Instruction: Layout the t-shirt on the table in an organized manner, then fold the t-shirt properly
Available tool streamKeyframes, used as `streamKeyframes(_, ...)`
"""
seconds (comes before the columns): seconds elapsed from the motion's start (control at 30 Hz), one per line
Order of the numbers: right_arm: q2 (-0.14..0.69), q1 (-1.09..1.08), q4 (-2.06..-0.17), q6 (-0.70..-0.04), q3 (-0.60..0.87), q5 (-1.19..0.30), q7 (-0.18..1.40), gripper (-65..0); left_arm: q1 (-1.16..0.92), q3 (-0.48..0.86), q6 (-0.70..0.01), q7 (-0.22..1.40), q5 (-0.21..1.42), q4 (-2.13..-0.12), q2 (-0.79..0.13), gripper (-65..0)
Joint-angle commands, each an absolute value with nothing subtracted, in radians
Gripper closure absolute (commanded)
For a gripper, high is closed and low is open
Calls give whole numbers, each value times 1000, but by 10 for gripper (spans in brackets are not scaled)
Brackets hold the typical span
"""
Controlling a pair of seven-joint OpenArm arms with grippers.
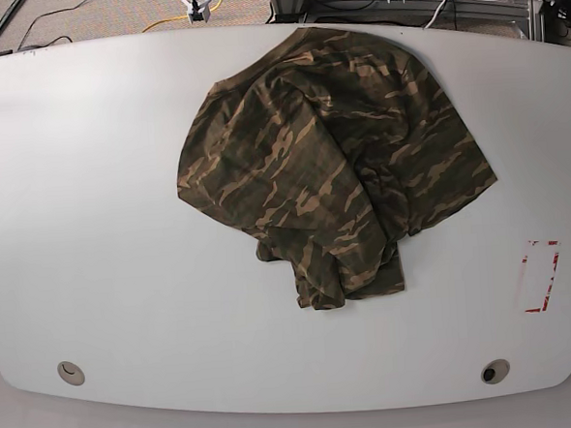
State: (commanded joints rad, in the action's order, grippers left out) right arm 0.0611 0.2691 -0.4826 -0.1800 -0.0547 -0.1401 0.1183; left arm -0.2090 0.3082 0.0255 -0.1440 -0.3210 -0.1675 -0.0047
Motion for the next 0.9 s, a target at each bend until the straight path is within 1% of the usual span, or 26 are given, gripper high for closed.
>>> streamKeyframes(0.03,56,254,-466,-186,-58,-140,96,-13,-183,312,16,-148,-312,-171,-16,-25)
streamKeyframes(0.63,58,259,-464,-186,-58,-140,88,-13,-186,312,16,-151,-311,-171,-16,-24)
streamKeyframes(0.9,59,271,-466,-185,-58,-140,48,-8,-214,311,16,-254,-315,-171,-21,-25)
